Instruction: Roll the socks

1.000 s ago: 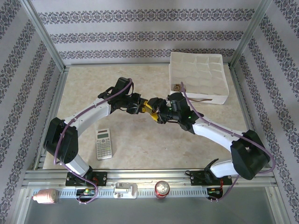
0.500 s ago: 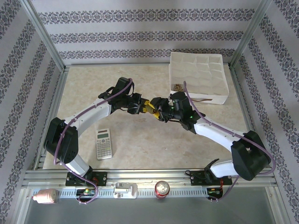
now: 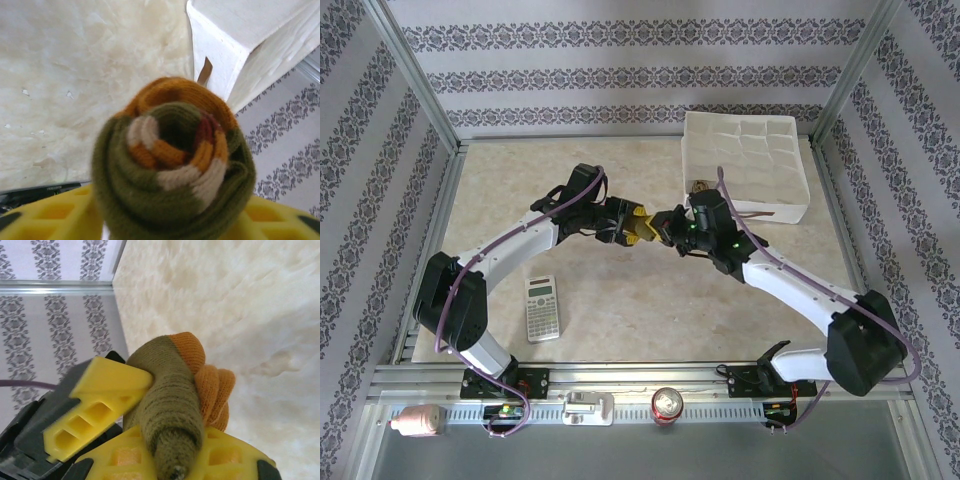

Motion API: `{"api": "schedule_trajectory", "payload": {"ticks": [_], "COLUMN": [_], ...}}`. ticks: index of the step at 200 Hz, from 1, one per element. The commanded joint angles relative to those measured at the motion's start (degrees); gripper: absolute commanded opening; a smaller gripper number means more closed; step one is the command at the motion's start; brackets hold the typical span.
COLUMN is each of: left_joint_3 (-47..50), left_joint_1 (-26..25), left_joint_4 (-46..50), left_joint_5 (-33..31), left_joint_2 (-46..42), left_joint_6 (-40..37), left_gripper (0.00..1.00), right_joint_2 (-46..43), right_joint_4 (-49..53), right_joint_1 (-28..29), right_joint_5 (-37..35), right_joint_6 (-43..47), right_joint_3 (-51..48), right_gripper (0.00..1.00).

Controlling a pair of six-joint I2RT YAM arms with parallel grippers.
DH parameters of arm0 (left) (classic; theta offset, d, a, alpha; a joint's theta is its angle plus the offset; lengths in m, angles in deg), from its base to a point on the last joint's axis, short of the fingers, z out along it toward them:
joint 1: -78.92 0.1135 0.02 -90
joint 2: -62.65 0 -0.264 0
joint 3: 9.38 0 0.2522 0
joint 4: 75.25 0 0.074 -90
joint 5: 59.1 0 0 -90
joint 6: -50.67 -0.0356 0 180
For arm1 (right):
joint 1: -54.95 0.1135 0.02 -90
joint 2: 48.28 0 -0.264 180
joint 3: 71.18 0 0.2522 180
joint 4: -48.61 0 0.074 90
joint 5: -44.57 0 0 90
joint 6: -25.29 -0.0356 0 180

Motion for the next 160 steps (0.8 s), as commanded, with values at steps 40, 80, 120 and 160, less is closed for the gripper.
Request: {"api": "schedule_trajectory", "payload": {"ticks": [40, 80, 120, 160], "left_joint_3": [-7.4, -5.2, 0.6, 3.4], "left_joint_1": [2.5, 2.4, 2.4, 2.5], "left_joint_4": [17.2, 18.1, 12.7, 12.4], "left_joint_5": [-9.0, -13.9, -18.9, -21.0], "left_joint_2": [-6.6, -13.2, -24.2, -30.4], "left_joint_6": [-17.4, -29.8, -39.3, -43.1], "left_gripper": [0.77, 0.74, 0.74, 0.73], "right_joint_2": [-2.5, 12.4, 26.3, 34.9], "right_joint_4": [38.7, 54.3, 62.7, 67.3], "right_joint_1": [-15.2, -24.2, -25.5, -26.5], "right_joint_5": [-8.8, -9.2, -17.1, -20.4], "right_joint_6": [36.7, 55.3, 62.8, 65.1], "right_joint_3": [22.9, 43.1, 57.5, 60.4], "right_gripper": [0.0, 0.0, 0.0, 0.0]}}
